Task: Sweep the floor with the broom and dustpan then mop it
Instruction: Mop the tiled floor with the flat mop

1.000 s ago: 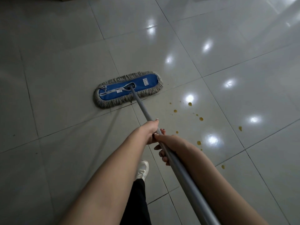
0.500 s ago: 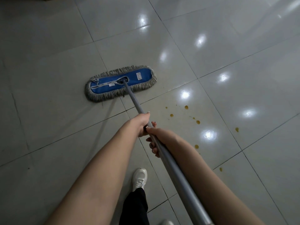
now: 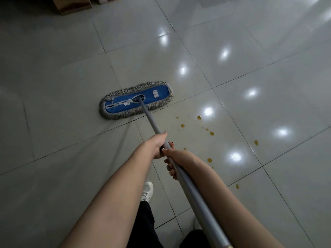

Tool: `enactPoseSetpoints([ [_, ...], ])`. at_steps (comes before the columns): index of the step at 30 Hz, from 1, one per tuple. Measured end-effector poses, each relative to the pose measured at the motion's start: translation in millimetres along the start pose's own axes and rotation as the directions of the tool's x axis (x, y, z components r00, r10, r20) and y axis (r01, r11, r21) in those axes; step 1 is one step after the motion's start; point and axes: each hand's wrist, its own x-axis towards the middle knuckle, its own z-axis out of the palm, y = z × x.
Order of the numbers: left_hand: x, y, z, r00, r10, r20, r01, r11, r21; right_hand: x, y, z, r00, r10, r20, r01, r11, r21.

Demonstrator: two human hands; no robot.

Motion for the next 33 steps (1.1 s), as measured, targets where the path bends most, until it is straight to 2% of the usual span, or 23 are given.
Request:
enactPoseSetpoints([
  [8, -3, -125, 103, 1.000, -0.024, -0.011, 0.025, 0.998, 0.057, -38, 108, -117, 0.999, -0.008, -0.033, 0.005, 0.998, -0.068],
  [14, -16, -198, 152, 1.000, -0.010, -0.011, 0.011, 0.998, 0.065, -63, 174, -165, 0.999, 0.031, -0.041, -0.033, 0.998, -0.059],
  [18, -33, -237, 164, 1.000, -0.002, -0.004, 0.002, 1.000, 0.025, -77, 212, -174, 0.999, 0.025, -0.041, -0.027, 0.999, -0.042],
  [25, -64, -318, 155, 1.000, 0.026, -0.005, -0.025, 0.994, 0.106, -106, 292, -162, 0.998, 0.038, -0.059, -0.040, 0.999, -0.027],
  [33, -80, -421, 138, 0.997, 0.053, 0.047, -0.055, 0.997, 0.046, -126, 399, -145, 0.995, 0.023, -0.095, -0.021, 1.000, 0.021],
])
